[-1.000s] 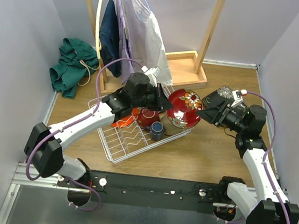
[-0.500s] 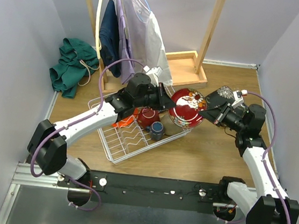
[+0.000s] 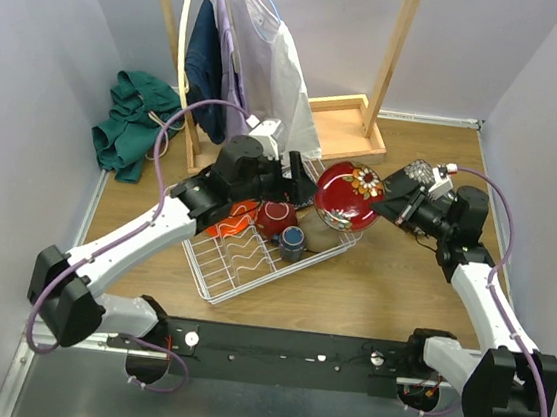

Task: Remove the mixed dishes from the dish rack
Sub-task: Pick up the plate from the dish rack, then place the plate at the center of the board.

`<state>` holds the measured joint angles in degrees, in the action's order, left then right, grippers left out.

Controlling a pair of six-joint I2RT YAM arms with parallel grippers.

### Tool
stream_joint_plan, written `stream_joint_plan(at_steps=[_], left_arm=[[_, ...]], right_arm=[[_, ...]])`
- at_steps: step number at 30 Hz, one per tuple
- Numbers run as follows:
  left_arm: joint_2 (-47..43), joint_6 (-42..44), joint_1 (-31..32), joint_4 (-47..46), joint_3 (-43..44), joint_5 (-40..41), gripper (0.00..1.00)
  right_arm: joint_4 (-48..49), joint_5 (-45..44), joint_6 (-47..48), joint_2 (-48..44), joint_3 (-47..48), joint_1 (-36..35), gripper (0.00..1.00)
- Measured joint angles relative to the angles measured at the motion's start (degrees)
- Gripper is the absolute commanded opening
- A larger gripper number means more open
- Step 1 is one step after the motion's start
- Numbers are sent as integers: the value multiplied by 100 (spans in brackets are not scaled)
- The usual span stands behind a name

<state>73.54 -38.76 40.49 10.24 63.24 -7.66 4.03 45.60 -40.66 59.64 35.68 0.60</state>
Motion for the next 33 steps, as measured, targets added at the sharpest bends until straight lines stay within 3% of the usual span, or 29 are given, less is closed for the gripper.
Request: stream_joint_plan(at_steps=[8,14,21,33], left_arm=[[-970,1025,-168,925,-153,1246,99],[-1467,1620,-372,1637,-354,1991,99],[-1928,1928,-1051,2243,-723,2179,99],[-2332,2076,-1340,2570,-977,2181,99]], right_arm=[[-420,-1113,168,350,599,70,1],[-457,-1773,46,640,813,778,1],[-490,-2402,-188,1154,826,1576,1],[-479,-2704,-439,2441,826,2417,1]])
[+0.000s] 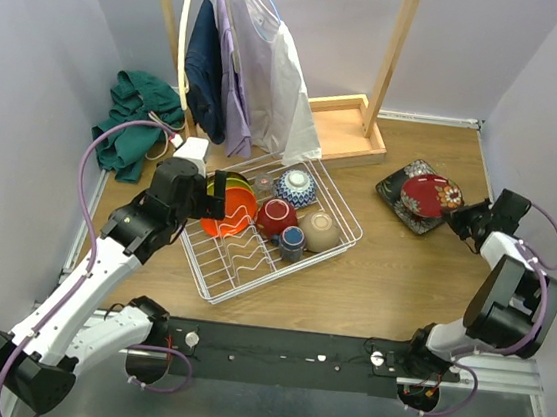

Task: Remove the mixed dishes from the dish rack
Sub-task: Place the plate at the center of the board.

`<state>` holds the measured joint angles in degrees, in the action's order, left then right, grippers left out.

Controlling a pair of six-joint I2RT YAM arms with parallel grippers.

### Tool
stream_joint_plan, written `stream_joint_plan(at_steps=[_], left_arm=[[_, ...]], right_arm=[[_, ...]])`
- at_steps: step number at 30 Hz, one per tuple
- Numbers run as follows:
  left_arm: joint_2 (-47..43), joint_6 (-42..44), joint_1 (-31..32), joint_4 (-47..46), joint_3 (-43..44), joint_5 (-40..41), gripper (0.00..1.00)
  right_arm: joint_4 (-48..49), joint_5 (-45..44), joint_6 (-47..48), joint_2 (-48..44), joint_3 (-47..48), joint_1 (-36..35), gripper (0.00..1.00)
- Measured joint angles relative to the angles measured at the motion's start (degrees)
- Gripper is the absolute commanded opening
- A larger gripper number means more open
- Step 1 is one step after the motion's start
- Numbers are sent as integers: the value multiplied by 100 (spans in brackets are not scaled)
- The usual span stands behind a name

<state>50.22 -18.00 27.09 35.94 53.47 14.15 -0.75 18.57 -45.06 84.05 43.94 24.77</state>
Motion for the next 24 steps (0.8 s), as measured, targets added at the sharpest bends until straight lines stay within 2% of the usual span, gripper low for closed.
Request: stream_joint_plan(at_steps=[8,11,12,15,21,24], left_arm=[[-101,2,-37,22,-76,24,99],[-118,0,-42,22,-101,33,99],[-120,0,-42,22,-111,33,99],[-120,-2,-42,22,-133,33,99],[-116,-4,-46,24,-149,31,99],[-94,-4,-48,24,-149,31,99]], right_arm=[[118,184,-68,841,188,55,1],[125,295,-46,1038,348,57,18],[142,382,-42,1165,437,57,32],[188,535,42,1370,586,57,51],[-105,610,219,1419,715,44,78],[-240,577,306,1292,752,37,87]])
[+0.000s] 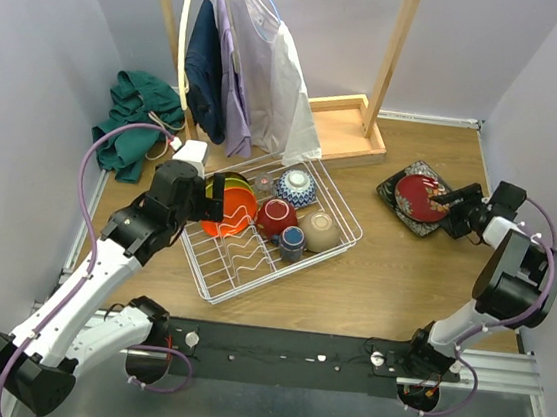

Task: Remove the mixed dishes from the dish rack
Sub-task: Place the plate at the center of the board.

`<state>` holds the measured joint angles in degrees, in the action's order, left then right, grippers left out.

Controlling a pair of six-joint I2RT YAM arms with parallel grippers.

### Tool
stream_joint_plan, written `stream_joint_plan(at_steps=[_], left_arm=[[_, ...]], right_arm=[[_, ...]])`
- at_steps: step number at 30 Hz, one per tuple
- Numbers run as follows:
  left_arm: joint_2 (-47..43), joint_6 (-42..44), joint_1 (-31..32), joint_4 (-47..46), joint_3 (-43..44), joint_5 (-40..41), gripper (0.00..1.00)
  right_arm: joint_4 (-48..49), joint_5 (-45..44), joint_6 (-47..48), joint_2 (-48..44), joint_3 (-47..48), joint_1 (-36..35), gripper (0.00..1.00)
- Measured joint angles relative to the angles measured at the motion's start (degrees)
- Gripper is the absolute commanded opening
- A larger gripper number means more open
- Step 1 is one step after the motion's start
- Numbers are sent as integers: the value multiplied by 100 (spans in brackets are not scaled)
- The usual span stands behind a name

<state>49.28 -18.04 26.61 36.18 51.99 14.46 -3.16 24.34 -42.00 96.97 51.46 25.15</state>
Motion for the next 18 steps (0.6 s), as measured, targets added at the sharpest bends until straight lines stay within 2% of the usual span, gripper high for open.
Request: stream_joint_plan(at_steps=[3,12,18], left_arm=[[90,4,0,9,7,-2,99],[507,221,-4,269,356,17,99],[986,719,-4,424,745,118,96]], right_arm=[[-275,-155,72,-258,2,-4,92],[-1036,-787,262,-1397,-105,-70,93],[-1064,-844,505,-2334,-317,-686,93]])
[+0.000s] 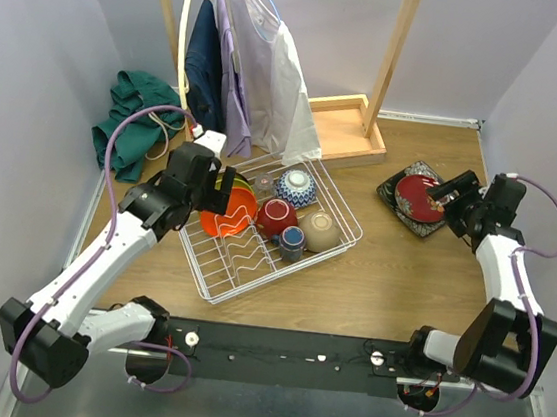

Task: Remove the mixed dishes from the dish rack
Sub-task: Place the plate at the center of the board.

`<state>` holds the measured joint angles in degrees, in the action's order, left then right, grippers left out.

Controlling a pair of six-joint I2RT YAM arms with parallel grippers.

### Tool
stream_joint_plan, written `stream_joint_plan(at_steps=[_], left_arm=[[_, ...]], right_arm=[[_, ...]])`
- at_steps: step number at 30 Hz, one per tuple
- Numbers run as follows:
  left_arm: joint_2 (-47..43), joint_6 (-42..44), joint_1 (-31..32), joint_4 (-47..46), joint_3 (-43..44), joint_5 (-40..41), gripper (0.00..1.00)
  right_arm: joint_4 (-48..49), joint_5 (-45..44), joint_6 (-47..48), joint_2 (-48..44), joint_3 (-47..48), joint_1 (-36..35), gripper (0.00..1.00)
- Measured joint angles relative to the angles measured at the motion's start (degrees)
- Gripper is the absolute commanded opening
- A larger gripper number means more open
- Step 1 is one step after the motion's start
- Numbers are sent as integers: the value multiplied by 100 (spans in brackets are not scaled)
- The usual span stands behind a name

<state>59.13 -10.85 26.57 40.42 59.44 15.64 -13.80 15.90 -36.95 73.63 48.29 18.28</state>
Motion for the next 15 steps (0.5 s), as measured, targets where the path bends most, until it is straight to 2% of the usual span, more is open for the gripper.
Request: stream_joint_plan(at_steps=[5,11,15], left_arm=[[492,315,2,107,190,-11,93],[1126,452,2,162,378,-92,79],[1491,507,2,168,553,-212,64]], right_arm=[[-2,13,267,-695,-304,-332,93],[-4,291,483,-1224,-590,-601,93],[-7,393,601,-1355,-704,-741,93]])
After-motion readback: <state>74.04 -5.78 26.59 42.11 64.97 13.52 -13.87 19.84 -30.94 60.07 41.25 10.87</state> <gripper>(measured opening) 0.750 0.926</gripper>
